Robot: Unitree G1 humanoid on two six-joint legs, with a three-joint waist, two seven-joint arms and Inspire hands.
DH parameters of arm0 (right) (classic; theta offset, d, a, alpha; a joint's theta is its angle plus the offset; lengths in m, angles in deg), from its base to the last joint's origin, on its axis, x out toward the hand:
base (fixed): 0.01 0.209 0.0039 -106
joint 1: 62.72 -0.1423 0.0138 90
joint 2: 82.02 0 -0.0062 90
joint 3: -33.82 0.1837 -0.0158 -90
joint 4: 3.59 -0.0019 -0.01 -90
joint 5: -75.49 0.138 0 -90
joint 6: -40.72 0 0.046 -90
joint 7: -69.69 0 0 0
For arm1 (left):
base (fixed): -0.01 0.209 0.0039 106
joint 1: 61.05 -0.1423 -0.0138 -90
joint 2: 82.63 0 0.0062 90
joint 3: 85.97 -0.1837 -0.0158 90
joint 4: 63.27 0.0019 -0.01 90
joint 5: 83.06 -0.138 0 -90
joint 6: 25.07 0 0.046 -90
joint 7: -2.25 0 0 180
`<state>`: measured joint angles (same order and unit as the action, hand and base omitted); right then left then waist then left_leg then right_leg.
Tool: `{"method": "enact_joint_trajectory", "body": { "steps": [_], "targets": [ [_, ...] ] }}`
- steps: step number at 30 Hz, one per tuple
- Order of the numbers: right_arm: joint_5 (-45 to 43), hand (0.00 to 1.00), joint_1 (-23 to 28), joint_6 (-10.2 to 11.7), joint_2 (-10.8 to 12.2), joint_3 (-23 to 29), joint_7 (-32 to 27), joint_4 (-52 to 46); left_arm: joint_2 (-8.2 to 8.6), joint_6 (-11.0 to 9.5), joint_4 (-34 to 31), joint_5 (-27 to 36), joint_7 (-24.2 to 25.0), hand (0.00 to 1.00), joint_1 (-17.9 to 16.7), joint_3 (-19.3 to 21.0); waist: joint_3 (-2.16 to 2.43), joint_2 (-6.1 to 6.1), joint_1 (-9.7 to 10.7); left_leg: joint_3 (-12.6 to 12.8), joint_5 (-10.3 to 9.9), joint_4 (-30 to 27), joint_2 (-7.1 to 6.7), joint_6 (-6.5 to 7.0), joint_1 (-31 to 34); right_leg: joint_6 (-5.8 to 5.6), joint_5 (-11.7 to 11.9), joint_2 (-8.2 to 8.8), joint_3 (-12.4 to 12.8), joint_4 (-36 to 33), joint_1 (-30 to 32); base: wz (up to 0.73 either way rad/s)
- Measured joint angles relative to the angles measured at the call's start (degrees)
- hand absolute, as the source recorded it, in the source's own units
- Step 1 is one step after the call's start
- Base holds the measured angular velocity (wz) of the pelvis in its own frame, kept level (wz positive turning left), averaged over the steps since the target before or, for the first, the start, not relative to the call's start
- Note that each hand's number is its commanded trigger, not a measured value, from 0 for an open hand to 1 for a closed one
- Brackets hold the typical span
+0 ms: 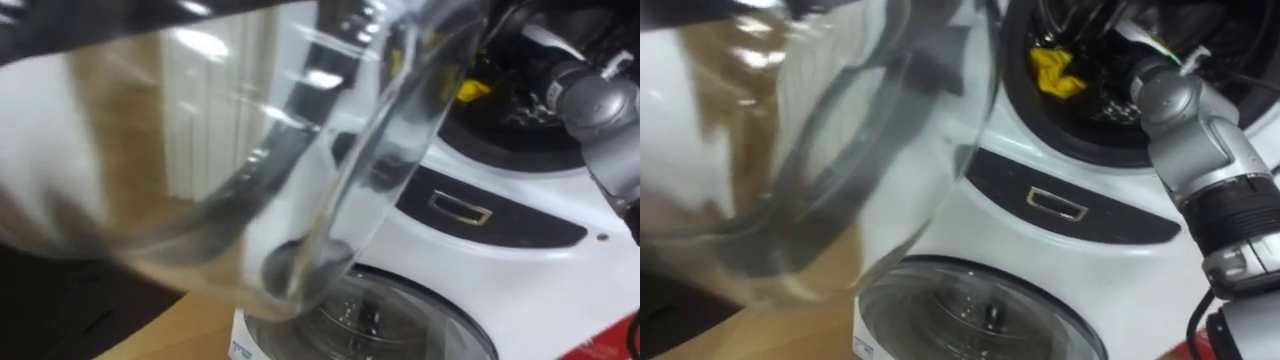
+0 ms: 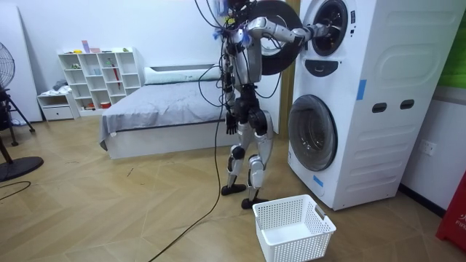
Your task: Pick clothes from washing machine
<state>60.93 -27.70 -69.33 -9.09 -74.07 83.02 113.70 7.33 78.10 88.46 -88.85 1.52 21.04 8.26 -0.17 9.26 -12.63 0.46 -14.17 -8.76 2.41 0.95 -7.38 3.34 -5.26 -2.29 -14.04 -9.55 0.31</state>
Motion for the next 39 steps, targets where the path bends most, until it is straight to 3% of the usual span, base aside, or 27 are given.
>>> {"method": "enact_joint_trajectory", "body": {
  "steps": [4, 7, 13, 14, 15, 16, 17, 18, 20, 21, 24, 27, 32, 36, 39],
  "targets": [
    [1.03, 1.00, 4.25, 0.11, -0.31, 2.04, -2.43, -9.69, 0.11, -1.24, 0.03, 0.12, -0.14, 0.00, -0.06, 0.03, 0.07, -1.59, -0.07, 1.00, 0.02, -0.60, -0.01, 0.00, 0.23, 0.00, 0.00, -0.31, 1.45, 0.02, 0.49, -0.18],
    [4.26, 1.00, 8.13, 0.13, -0.30, 2.84, -4.51, -17.56, 0.07, -2.05, 0.01, 0.73, -1.13, 0.00, -1.09, 0.03, 0.66, -2.95, 1.36, 1.32, 0.04, -0.66, 0.07, -0.01, -0.12, 0.00, 0.00, -0.29, 1.62, 0.01, 0.31, -0.13],
    [10.07, 1.00, 15.04, 0.12, 0.03, 4.97, -8.69, -31.35, 0.24, -3.09, -0.54, 1.71, -2.71, 0.00, -3.81, 0.18, 1.02, -3.42, 3.77, 2.76, 0.04, -0.92, 0.45, -0.02, -1.49, 0.00, 0.00, -0.65, 3.31, 0.15, -0.80, -0.12],
    [9.85, 1.00, 15.86, 0.12, 1.07, 5.11, -9.35, -33.91, 0.44, -3.08, -0.73, 1.69, -2.94, 0.00, -4.54, 0.19, 1.01, -3.41, 4.57, 3.40, -0.03, -2.13, 0.67, -0.14, -1.30, 0.04, 0.06, -0.40, 4.08, 0.49, -1.31, -0.07],
    [10.28, 1.00, 16.94, 0.11, 2.35, 5.17, -10.31, -35.85, 0.78, -3.08, -0.68, 1.79, -3.07, 0.00, -5.00, 0.00, 0.87, -3.09, 5.20, 4.58, -0.63, -5.36, 0.26, -1.36, -0.10, 0.06, 0.10, 0.49, 6.86, 1.12, -2.41, 0.14],
    [11.09, 1.00, 19.33, 0.11, 2.64, 6.01, -11.34, -38.64, 1.16, -3.28, -0.77, 1.79, -3.26, 0.00, -5.06, -0.12, 0.86, -2.69, 5.78, 5.19, -0.94, -4.23, 0.33, -2.09, 1.06, 0.00, 0.07, 1.31, 10.15, 1.10, -2.60, 0.35],
    [11.75, 1.00, 20.52, 0.11, 2.58, 6.81, -11.85, -39.98, 1.26, -3.47, -1.01, 1.78, -3.44, 0.00, -4.97, -0.31, 0.84, -2.70, 6.39, 5.40, 0.29, -1.26, 1.11, -2.71, 1.90, -0.25, -0.02, 1.37, 11.08, 0.94, -2.34, 0.42],
    [12.54, 1.00, 23.12, 0.08, 2.76, 8.30, -12.77, -41.41, 1.32, -3.93, -1.68, 1.78, -4.14, 0.00, -5.13, -0.76, 0.92, -2.86, 5.81, 6.78, 1.62, -0.01, 1.59, -0.93, 2.04, -1.77, -0.53, 1.41, 12.00, 0.74, -1.95, 0.16],
    [12.53, 1.00, 25.79, 0.07, 4.77, 9.61, -13.08, -42.70, 1.69, -3.87, -1.87, 1.78, -5.21, 0.00, -6.35, -0.28, 0.99, -2.50, 4.84, 8.25, 1.69, -0.99, 1.10, -0.89, 1.53, -2.17, -0.58, 1.23, 11.80, 1.05, -2.31, -0.35],
    [12.71, 1.00, 28.16, 0.07, 5.54, 11.42, -12.58, -45.21, 2.24, -3.92, -1.89, 1.66, -5.35, 0.00, -7.05, 0.33, 0.87, -2.80, 5.00, 7.25, 1.68, -0.87, 0.85, -0.87, 0.98, -2.17, -0.57, 1.38, 10.26, 1.00, -2.48, -0.34],
    [14.61, 1.00, 31.28, 1.25, 6.52, 13.36, -11.83, -50.64, 3.14, -3.97, -1.87, 1.64, -5.29, 0.00, -8.73, 0.66, 0.40, -3.75, 6.70, 6.96, 1.67, -0.46, 0.69, -0.87, 0.67, -2.31, -0.52, 1.91, 8.93, 0.96, -3.03, -0.03],
    [16.79, 1.00, 31.70, 2.64, 8.48, 13.36, -10.90, -51.06, 3.54, -4.78, -2.00, 1.63, -5.29, 0.00, -8.64, 0.64, 0.41, -4.30, 7.72, 7.54, 1.67, -0.45, 0.73, -0.88, 0.52, -2.57, -0.68, 1.62, 8.74, 0.98, -3.08, -0.02],
    [21.94, 1.00, 36.09, 3.04, 9.48, 14.10, -8.12, -54.39, 4.05, -5.39, -2.00, 1.77, -4.75, 0.00, -9.42, 0.02, 0.41, -4.85, 7.76, 8.33, 1.65, -0.43, 1.09, -0.90, 0.72, -2.50, -0.72, 1.10, 8.40, 0.98, -2.52, -0.11],
    [29.70, 1.00, 38.53, 3.11, 9.76, 15.48, -7.18, -55.43, 4.40, -6.08, -1.94, 1.82, -4.73, 0.00, -9.79, 0.17, 0.34, -5.44, 8.00, 8.55, 1.26, 0.23, 1.16, -1.29, 0.86, -1.83, -1.15, 1.05, 7.57, 0.97, -2.07, -0.06],
    [32.01, 1.00, 40.50, 4.81, 9.80, 15.74, -5.37, -56.37, 4.37, -6.97, -1.82, 1.82, -4.55, 0.00, -10.53, 0.14, 0.45, -5.44, 8.43, 8.61, 1.12, 0.35, 1.08, -1.40, 0.77, -1.57, -1.33, 0.97, 7.52, 0.93, -2.29, -0.05]
  ]
}}
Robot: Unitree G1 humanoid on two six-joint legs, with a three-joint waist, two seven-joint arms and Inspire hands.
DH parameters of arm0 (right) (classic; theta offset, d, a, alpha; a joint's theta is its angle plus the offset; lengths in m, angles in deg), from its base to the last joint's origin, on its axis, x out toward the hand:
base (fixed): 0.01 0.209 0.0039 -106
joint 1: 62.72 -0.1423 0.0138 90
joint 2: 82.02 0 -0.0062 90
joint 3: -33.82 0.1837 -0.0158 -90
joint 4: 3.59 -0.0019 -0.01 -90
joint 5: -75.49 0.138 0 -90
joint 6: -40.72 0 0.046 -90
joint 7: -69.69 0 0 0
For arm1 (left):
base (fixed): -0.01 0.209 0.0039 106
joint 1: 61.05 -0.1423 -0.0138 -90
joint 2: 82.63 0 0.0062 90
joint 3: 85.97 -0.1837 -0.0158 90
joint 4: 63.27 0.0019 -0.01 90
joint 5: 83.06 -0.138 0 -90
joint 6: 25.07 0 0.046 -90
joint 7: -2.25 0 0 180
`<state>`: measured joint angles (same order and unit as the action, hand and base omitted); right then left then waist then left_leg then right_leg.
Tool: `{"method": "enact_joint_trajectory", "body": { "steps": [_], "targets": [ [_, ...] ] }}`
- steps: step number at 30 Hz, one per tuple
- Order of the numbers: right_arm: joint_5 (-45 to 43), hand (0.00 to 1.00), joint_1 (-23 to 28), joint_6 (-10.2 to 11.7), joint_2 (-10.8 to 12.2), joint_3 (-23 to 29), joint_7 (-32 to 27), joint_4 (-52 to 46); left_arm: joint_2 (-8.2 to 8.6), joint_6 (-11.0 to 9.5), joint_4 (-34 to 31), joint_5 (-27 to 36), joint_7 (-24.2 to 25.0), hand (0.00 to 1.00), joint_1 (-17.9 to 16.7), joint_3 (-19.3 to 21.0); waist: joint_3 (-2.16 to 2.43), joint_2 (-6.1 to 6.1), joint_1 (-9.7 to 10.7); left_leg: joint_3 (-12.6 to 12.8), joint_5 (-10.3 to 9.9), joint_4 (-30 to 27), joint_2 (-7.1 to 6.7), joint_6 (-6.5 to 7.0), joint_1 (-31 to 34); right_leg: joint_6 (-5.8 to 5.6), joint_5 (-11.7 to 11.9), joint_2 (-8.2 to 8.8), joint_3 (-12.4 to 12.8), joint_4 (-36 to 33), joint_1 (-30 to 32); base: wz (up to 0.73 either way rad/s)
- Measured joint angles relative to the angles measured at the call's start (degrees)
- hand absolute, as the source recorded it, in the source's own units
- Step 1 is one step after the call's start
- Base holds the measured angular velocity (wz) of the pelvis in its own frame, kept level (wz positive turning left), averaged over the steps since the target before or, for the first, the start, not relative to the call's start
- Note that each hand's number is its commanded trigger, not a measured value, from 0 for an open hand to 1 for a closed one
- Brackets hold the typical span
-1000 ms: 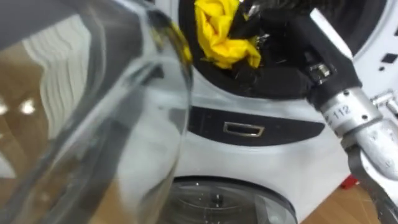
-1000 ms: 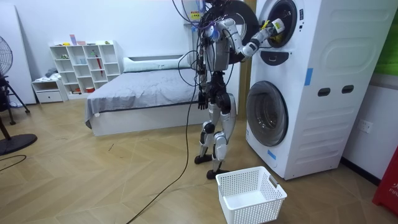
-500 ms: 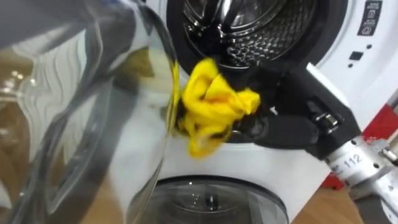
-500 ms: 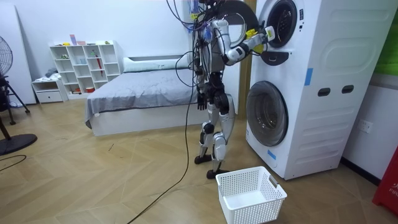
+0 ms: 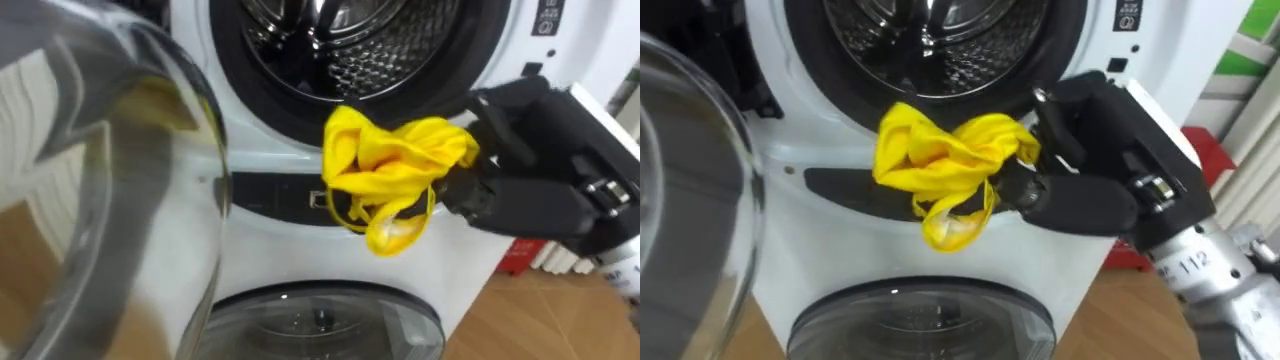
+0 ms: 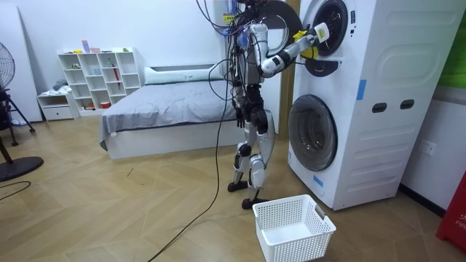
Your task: Pick clothes from washing machine
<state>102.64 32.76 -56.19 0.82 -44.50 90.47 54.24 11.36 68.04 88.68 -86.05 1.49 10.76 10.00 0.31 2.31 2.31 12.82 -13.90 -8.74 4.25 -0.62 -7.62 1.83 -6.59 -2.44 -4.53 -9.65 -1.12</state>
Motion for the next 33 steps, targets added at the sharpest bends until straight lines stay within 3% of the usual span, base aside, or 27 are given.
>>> {"method": "enact_joint_trajectory", "body": {
  "steps": [3, 10, 12, 17, 21, 25, 29, 30, 33],
  "targets": [
    [-0.09, 1.00, 0.92, -0.02, 0.01, 1.71, 0.49, 1.11, -0.05, -0.18, 0.09, -0.02, -0.10, 0.00, 0.04, -0.05, -0.14, -0.27, 0.94, 1.22, -0.14, 0.06, 0.10, -0.09, -0.17, 0.00, 0.00, -0.22, 0.68, -0.17, 0.42, -0.21],
    [-0.46, 1.00, 7.01, -0.02, 0.21, 7.91, 1.77, 4.05, -0.43, -0.80, 0.14, -0.42, 0.12, 0.00, 1.23, 0.05, 0.03, 0.15, 2.62, 3.79, -0.25, 0.45, 0.25, -0.23, -0.15, 0.27, 0.16, -0.75, 2.88, -0.42, 1.81, -0.19],
    [-0.31, 1.00, 8.96, -0.02, 1.22, 9.28, 1.77, 5.08, -0.47, -0.86, 0.15, -0.43, 0.10, 0.00, 1.63, 0.05, -0.03, 0.25, 2.89, 4.36, -0.25, 0.44, 0.26, -0.24, -0.19, 0.33, 0.16, -0.80, 3.91, -0.98, 2.30, -0.17],
    [0.41, 1.00, 13.05, -0.13, 2.52, 10.20, 0.60, 6.85, -0.79, -0.83, 0.12, 0.14, -0.39, 0.00, 2.06, 0.03, -0.16, 0.69, 3.72, 6.23, -0.30, 0.37, 0.28, -0.24, -0.13, 0.38, 0.32, -1.10, 6.23, -1.96, 3.40, -0.20],
    [2.07, 1.00, 13.57, -0.14, 2.50, 10.73, 0.48, 10.09, -0.84, -0.82, 0.76, 0.05, -0.40, 0.00, 3.26, 0.19, -0.15, 0.67, 4.27, 7.93, -0.32, 0.08, 0.33, -0.22, -0.02, 0.37, 0.90, -1.66, 7.98, -1.97, 4.45, -0.23],
    [2.64, 1.00, 13.61, -0.17, 2.51, 11.25, -0.14, 13.62, -0.86, -0.55, 0.92, -0.05, -0.35, 0.00, 4.27, -0.07, 0.15, -0.13, 5.03, 10.13, -0.33, -0.18, 0.76, -0.19, -0.04, 0.42, 1.87, -2.02, 9.30, -1.99, 5.21, -0.25],
    [2.15, 1.00, 13.55, -0.18, 2.52, 11.49, -0.59, 17.40, -0.92, -0.33, 0.94, 0.05, 0.17, 0.00, 5.28, -0.73, 0.18, -1.03, 5.94, 12.13, -0.69, -0.89, 1.07, -0.25, 0.16, 0.40, 2.40, -2.58, 11.20, -2.30, 6.22, -0.27],
    [2.13, 1.00, 13.60, -0.19, 2.52, 11.49, -0.80, 18.87, -0.94, -0.33, 1.08, 0.10, 0.25, 0.00, 5.95, -1.12, -0.06, -1.17, 6.66, 12.38, -0.69, -0.92, 1.03, -0.24, 0.28, 0.38, 2.50, -2.56, 11.41, -2.42, 6.38, -0.32],
    [2.40, 1.00, 13.61, -0.18, 2.52, 11.49, -1.47, 21.66, -1.06, -0.40, 0.97, 0.32, 0.43, 0.00, 7.54, -2.22, 0.06, -1.86, 7.12, 14.47, -0.74, -0.99, 0.94, -0.21, 0.55, 0.35, 2.52, -2.76, 12.81, -3.93, 8.22, -0.30]
  ]
}}
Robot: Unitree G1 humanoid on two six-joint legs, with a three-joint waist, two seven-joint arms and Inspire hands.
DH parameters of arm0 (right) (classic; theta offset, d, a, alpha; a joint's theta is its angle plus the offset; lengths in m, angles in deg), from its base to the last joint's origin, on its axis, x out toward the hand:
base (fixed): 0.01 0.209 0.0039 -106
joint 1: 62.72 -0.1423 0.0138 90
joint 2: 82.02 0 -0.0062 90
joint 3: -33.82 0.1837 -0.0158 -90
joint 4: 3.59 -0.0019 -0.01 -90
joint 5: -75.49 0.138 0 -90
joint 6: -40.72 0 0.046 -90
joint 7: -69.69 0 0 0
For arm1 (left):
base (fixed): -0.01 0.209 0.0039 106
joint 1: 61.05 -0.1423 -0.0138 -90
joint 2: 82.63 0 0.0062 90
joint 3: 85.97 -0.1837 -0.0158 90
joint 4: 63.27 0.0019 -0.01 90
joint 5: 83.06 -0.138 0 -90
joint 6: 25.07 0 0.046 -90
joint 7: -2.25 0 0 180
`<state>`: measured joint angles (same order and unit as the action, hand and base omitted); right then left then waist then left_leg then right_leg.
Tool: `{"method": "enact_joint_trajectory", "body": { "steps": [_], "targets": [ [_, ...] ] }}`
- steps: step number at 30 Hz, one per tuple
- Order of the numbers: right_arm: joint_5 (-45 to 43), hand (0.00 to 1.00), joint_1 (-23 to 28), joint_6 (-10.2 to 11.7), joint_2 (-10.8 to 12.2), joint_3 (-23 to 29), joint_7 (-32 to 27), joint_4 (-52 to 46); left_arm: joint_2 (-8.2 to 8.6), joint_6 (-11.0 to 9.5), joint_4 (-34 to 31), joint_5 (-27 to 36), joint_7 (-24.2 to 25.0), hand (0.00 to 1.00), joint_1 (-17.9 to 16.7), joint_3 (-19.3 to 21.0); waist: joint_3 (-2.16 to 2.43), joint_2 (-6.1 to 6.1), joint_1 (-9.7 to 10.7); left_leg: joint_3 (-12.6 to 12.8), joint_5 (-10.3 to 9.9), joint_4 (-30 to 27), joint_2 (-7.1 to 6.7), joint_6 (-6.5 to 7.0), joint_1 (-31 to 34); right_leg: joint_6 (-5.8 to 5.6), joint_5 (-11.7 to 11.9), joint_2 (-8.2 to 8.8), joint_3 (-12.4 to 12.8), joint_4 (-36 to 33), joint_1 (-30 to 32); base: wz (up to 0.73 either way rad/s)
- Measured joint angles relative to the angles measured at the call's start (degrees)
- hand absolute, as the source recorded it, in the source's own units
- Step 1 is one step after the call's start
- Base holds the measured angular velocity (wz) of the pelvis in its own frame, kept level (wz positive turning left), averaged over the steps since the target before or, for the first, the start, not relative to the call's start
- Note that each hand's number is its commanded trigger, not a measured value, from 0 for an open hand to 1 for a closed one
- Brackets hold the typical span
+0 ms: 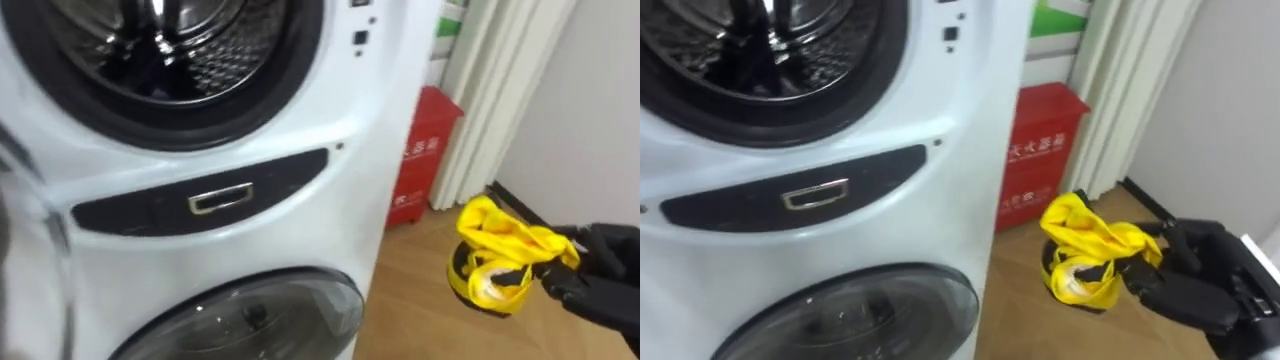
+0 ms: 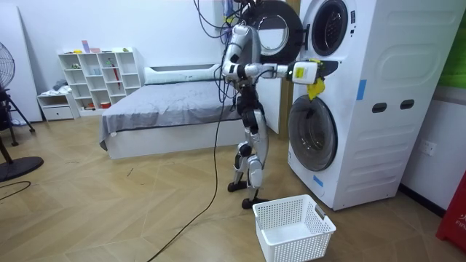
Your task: Pick clothes from washing machine
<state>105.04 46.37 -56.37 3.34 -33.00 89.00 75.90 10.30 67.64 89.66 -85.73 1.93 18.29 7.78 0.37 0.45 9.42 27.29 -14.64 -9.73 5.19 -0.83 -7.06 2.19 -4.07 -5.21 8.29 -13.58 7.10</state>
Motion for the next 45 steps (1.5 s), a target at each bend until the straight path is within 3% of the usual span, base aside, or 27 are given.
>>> {"method": "enact_joint_trajectory", "body": {
  "steps": [4, 10, 16, 20, 24, 26, 27, 29, 33, 35, 36, 37, 45],
  "targets": [
    [-0.26, 1.00, 0.01, -0.04, 0.04, -0.35, -0.89, 3.30, -0.30, -0.12, -0.45, 0.94, 0.43, 0.00, 1.64, -1.14, 0.00, -0.26, 0.89, 1.67, 0.06, -0.40, -0.02, -0.30, 1.08, -0.15, 0.20, -0.60, 2.61, -1.29, 1.81, -0.27],
    [-0.25, 1.00, -0.87, 0.10, 0.13, -2.45, -2.51, 11.42, -0.36, -0.24, -0.36, 0.97, 1.48, 0.00, 3.23, -6.07, -0.01, -1.47, 2.07, 3.18, 0.09, -1.59, 0.08, -0.48, 3.55, -0.32, 1.37, -1.05, 3.78, -1.27, 4.45, -0.18],
    [-0.51, 1.00, -8.01, 0.96, 0.53, -4.68, -7.69, 25.47, 0.16, -0.52, -0.41, 3.40, 2.32, 0.00, 4.33, -9.57, -0.22, -5.23, 3.07, 3.93, 0.37, -2.09, -0.13, 0.06, 7.31, -0.81, 2.54, -1.21, 5.20, -1.33, 8.38, -0.13],
    [-0.58, 1.00, -10.24, 2.95, 0.68, -6.70, -11.25, 32.68, 0.60, -0.85, -0.76, 3.90, 2.22, 0.00, 4.83, -10.06, -0.11, -6.73, 2.94, 3.15, 0.63, -1.95, -0.79, 0.40, 8.60, -0.72, 2.56, -1.24, 5.11, -1.52, 9.68, 0.01],
    [-0.30, 1.00, -12.67, 5.19, 2.53, -8.46, -13.79, 39.89, 1.61, -1.85, -1.00, 4.86, 2.61, 0.00, 5.75, -12.26, -0.08, -8.47, 2.99, 2.34, 0.76, -1.99, -1.06, 0.51, 10.21, -0.35, 2.32, -0.88, 4.47, -2.41, 11.43, 0.07],
    [-0.40, 1.00, -13.94, 5.43, 3.32, -8.52, -14.98, 42.72, 1.76, -1.99, -0.92, 5.01, 3.26, 0.00, 6.48, -13.04, -0.20, -9.19, 2.91, 1.98, 1.03, -1.77, -1.46, 0.79, 10.74, -0.10, 2.13, -0.66, 4.31, -3.24, 12.34, 0.08],
    [-0.43, 1.00, -14.36, 5.75, 3.65, -8.54, -15.56, 44.27, 2.05, -2.00, -0.83, 5.01, 3.41, 0.00, 6.78, -13.21, 0.02, -9.69, 2.96, 1.67, 1.23, -1.35, -1.81, 0.88, 10.99, 0.01, 1.82, -0.44, 4.12, -3.73, 13.02, 0.09],
    [-0.42, 1.00, -14.55, 5.85, 3.88, -8.55, -16.16, 45.41, 2.52, -2.05, -0.73, 5.25, 3.48, 0.00, 6.88, -13.23, 0.03, -10.46, 2.97, 1.53, 1.33, -1.03, -2.08, 0.90, 11.04, -0.04, 1.42, -0.32, 4.10, -4.52, 13.48, 0.04],
    [-0.34, 1.00, -14.53, 7.03, 4.70, -9.08, -17.94, 45.93, 3.06, -2.13, -1.04, 7.11, 3.44, 0.00, 7.32, -14.05, -0.20, -11.78, 3.30, 0.76, 1.40, -0.81, -2.47, 1.07, 11.48, -0.19, 0.73, 0.00, 4.03, -5.27, 14.14, 0.04],
    [-0.27, 0.60, -14.59, 7.77, 4.64, -10.34, -18.08, 46.63, 3.17, -2.78, -1.09, 7.78, 3.46, 0.00, 7.54, -14.91, -0.27, -12.15, 3.28, 0.55, 1.42, -0.63, -2.64, 1.14, 11.44, -0.28, 0.57, 0.07, 3.93, -5.37, 14.15, 0.07],
    [-0.27, 0.07, -14.86, 8.57, 4.67, -11.37, -17.89, 47.64, 3.20, -3.14, -1.09, 8.15, 3.44, 0.00, 7.78, -15.57, -0.35, -12.33, 3.11, 0.54, 1.44, -0.56, -2.74, 1.22, 11.52, -0.32, 0.54, 0.13, 3.94, -5.41, 14.29, 0.00],
    [-0.27, 0.00, -15.30, 8.82, 4.68, -12.47, -17.83, 48.46, 3.23, -3.36, -1.09, 8.80, 3.45, 0.00, 7.95, -15.99, -0.27, -12.47, 2.96, 0.63, 1.48, -0.56, -2.96, 1.36, 11.94, -0.45, 0.45, 0.26, 3.96, -5.95, 15.05, 0.00],
    [-0.03, 0.00, -15.44, 9.27, 4.69, -15.32, -15.97, 50.29, 3.58, -4.94, -0.93, 8.84, 3.75, 0.00, 7.85, -16.57, -0.29, -13.16, 2.85, 0.55, 1.76, -0.38, -3.76, 1.81, 13.43, -0.63, -0.14, 0.86, 3.91, -7.41, 17.18, 0.00]
  ]
}}
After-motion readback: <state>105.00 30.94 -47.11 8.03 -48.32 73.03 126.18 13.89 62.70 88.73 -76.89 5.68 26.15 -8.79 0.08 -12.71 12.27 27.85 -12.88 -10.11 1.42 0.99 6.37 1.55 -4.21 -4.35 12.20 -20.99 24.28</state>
